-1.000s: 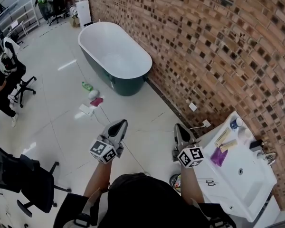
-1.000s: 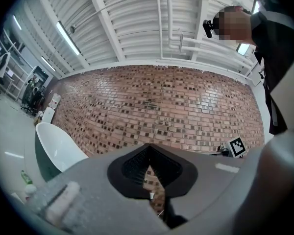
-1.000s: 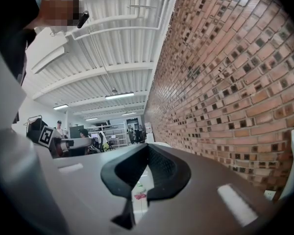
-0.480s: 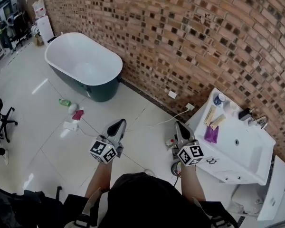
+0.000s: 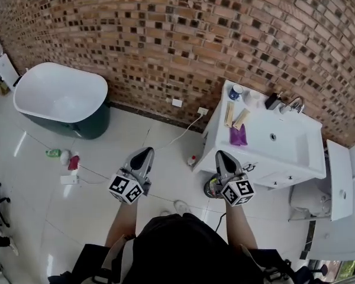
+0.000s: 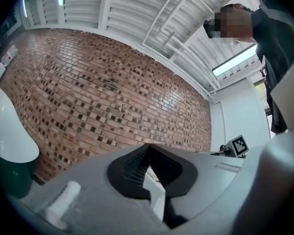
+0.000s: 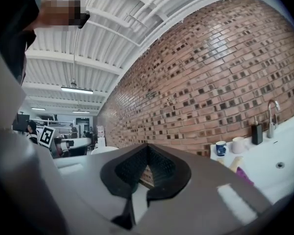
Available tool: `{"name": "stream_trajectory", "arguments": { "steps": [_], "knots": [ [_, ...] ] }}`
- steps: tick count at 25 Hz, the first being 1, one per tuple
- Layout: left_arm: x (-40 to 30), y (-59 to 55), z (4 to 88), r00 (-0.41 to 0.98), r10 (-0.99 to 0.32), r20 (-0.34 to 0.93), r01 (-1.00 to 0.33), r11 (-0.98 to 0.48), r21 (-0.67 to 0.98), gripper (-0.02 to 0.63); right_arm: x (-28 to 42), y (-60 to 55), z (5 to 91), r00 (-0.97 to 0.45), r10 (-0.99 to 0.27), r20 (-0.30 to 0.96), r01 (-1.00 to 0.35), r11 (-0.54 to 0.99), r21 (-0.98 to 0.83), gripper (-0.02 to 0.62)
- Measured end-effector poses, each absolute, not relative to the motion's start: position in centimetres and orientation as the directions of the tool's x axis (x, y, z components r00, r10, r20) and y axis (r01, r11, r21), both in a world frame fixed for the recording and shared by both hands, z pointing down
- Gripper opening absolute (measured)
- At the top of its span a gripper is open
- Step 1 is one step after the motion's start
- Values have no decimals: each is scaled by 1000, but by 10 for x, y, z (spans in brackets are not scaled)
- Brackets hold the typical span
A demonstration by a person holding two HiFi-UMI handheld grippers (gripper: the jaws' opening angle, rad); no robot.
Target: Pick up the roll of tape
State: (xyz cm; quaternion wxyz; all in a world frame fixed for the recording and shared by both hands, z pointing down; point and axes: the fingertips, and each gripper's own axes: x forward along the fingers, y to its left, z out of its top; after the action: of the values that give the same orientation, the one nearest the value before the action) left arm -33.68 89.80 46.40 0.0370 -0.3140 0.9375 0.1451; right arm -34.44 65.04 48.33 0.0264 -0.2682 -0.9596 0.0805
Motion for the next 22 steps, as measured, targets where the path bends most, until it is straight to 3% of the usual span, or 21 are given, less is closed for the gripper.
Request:
{"name": "stream_trajectory", "arguments": {
  "steps": [22],
  "knots": [
    [-348, 722, 446, -612, -772, -172, -788, 576, 219, 2, -294, 481, 466, -954, 298, -25, 299, 941, -158, 5]
  ]
}}
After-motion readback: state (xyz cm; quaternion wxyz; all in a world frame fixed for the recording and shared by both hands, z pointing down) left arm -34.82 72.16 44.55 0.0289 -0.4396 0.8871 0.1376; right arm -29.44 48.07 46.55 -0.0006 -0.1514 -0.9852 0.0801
